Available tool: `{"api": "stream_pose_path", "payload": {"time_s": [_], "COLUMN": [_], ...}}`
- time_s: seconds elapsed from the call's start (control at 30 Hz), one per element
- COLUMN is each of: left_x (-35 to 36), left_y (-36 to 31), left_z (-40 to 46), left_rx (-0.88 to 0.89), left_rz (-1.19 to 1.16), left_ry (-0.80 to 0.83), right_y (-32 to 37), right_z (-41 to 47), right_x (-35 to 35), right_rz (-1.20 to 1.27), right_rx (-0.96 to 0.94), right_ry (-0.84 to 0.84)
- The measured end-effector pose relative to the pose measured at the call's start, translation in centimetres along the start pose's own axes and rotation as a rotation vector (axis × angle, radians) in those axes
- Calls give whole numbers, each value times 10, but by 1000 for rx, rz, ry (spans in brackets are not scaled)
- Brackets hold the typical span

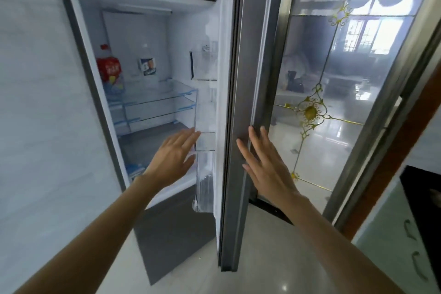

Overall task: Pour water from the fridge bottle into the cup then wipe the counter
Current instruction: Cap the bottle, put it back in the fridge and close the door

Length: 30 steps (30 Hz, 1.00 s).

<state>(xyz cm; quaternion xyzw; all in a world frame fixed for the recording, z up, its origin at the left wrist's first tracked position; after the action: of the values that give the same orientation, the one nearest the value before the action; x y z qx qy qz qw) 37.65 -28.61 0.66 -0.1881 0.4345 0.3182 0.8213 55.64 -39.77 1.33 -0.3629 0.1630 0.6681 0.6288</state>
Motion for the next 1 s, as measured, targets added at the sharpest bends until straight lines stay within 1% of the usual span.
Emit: {"api": "stream_pose_path", "payload": {"time_s": [0.1,0.33,0.47,0.57,0.67,0.83,0.93,1.0], "left_x": [-9,-21,-17,-2,14,25,36,43], "left_y": [31,111,152,180,211,244,257,264], "left_z": [-11,-29,-44,-64,-86,-104,-108,-109], "left_rx": [-69,-175,-203,-193,-212,-182,-147,-143], "left_rz": [41,71,83,86,101,63,71,76], "left_ry": [23,67,74,79,82,40,66,87], "right_y": [25,96,135,155,179,211,225,233], "right_z": [17,72,109,136,163,202,217,229], "right_x": [9,39,63,91,120,145,154,162], "right_rz": [53,135,198,284,317,339,346,329], "right_rx": [-48,-154,-106,-37,-25,31,71,68], "right_ry": [-53,-94,-117,-97,-85,-170,-225,-222]}}
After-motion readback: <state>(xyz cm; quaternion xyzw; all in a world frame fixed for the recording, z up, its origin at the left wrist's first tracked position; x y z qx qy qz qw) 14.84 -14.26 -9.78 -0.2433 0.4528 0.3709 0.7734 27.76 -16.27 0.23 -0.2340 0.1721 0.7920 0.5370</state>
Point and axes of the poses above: each hand's wrist, its own z-axis towards the middle knuckle, its own x-axis out of the palm, y = z × x, the point moved 8 cm from there along z, towards the middle knuckle, and after that the axes turned 1 degree about -y, right-handed, at the moved point
